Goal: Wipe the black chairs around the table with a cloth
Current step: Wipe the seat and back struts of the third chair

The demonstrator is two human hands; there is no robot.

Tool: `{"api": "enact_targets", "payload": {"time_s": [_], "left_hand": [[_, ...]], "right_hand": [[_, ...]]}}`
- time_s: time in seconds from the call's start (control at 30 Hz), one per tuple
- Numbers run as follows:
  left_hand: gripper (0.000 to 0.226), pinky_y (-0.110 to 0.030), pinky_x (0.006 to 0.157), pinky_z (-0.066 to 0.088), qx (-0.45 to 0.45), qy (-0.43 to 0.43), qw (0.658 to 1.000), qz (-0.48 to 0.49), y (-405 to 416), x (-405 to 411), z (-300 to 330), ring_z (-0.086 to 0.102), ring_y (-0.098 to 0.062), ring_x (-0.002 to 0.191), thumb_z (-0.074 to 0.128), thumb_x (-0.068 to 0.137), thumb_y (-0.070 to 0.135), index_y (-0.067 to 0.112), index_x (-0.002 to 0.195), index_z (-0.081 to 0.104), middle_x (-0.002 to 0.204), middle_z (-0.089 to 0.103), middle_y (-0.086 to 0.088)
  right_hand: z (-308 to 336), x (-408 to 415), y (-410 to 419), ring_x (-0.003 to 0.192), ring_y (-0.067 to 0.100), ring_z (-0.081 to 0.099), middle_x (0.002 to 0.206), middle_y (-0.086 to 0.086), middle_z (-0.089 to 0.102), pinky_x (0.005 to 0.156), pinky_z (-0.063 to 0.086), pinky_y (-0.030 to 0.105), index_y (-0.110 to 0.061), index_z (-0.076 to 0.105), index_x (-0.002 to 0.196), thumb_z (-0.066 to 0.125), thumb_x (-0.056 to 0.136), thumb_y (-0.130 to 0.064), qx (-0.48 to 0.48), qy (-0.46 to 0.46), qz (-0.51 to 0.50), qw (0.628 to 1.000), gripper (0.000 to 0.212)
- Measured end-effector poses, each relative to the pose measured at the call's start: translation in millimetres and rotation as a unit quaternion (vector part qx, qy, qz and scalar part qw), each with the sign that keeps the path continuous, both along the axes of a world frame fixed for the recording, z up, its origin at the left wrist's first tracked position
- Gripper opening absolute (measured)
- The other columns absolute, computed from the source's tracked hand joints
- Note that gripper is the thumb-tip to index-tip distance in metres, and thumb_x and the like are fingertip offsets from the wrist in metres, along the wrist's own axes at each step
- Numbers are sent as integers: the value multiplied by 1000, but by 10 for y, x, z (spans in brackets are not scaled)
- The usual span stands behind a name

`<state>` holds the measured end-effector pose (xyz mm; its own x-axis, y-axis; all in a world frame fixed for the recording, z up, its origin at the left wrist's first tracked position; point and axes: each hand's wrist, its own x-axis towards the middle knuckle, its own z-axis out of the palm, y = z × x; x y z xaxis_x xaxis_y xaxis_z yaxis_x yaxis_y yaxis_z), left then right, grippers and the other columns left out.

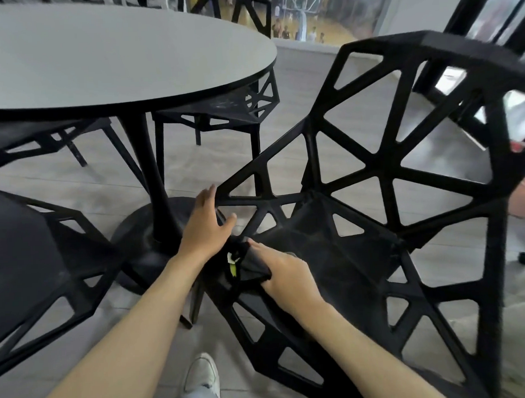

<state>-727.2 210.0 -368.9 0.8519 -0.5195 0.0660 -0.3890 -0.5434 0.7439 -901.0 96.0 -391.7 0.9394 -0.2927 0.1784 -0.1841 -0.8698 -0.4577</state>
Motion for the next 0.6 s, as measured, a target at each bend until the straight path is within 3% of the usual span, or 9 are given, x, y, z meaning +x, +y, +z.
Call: {"api": "enact_targets", "payload": {"time_s": [0.07, 0.13, 0.23, 0.3, 0.4, 0.53, 0.6], "left_hand": [[79, -42, 118, 36, -22, 6, 1000, 11, -26, 12, -14, 33, -24, 152, 63, 100, 39, 25, 164, 20, 168, 22, -1], [73, -36, 115, 34, -44, 30, 998, 16, -11, 33, 7, 35, -22, 150, 61, 101, 36, 23, 163, 25, 166, 25, 1], [65, -30, 113, 30, -41, 54, 998, 2, 16, 88, 81, 35, -19, 150, 54, 104, 35, 24, 163, 28, 167, 28, 4], [62, -32, 120, 26, -48, 67, 997, -6, 31, 104, 94, 31, -18, 153, 50, 105, 35, 25, 163, 30, 168, 29, 6], [65, -48, 127, 23, -48, 82, 995, -4, 30, 72, 116, 22, -20, 157, 43, 100, 43, 29, 162, 29, 170, 25, 7], [58, -39, 130, 11, -30, 82, 996, -4, 21, 46, 183, 10, -14, 160, 37, 108, 31, 22, 165, 25, 173, 16, 5], [58, -41, 130, 13, -23, 83, 996, -8, 49, 41, 215, 13, -15, 159, 35, 109, 31, 21, 165, 25, 173, 18, 4]], "right_hand": [[-65, 7, -376, 144, 8, 44, 152, -18, 51, 116, 41, 36, -37, 50, 149, 63, 76, 1, -26, 8, -33, 999, 83], [-70, 39, -730, 151, 20, 37, 158, -12, 46, 121, 36, 45, -31, 48, 152, 59, 76, 7, -31, 17, -161, 986, 86], [-52, 121, -819, 151, 25, 36, 162, -6, 41, 118, 35, 42, -26, 45, 154, 59, 86, 1, -10, 35, -245, 969, 74], [-14, 158, -557, 145, 26, 45, 158, -2, 48, 115, 38, 40, -23, 46, 153, 63, 88, -4, -6, 36, -231, 972, 70], [101, 154, 102, 135, 20, 56, 149, -2, 58, 108, 43, 36, -25, 50, 151, 65, 83, -9, 5, 14, -163, 987, 71], [176, 140, 811, 122, 19, 66, 136, -4, 68, 94, 57, 35, -26, 71, 124, 72, 64, -3, -12, -37, -23, 999, 64], [152, 93, 857, 121, 19, 66, 135, -3, 69, 95, 57, 34, -25, 72, 122, 75, 60, -4, -21, -40, 20, 999, 65]]}}
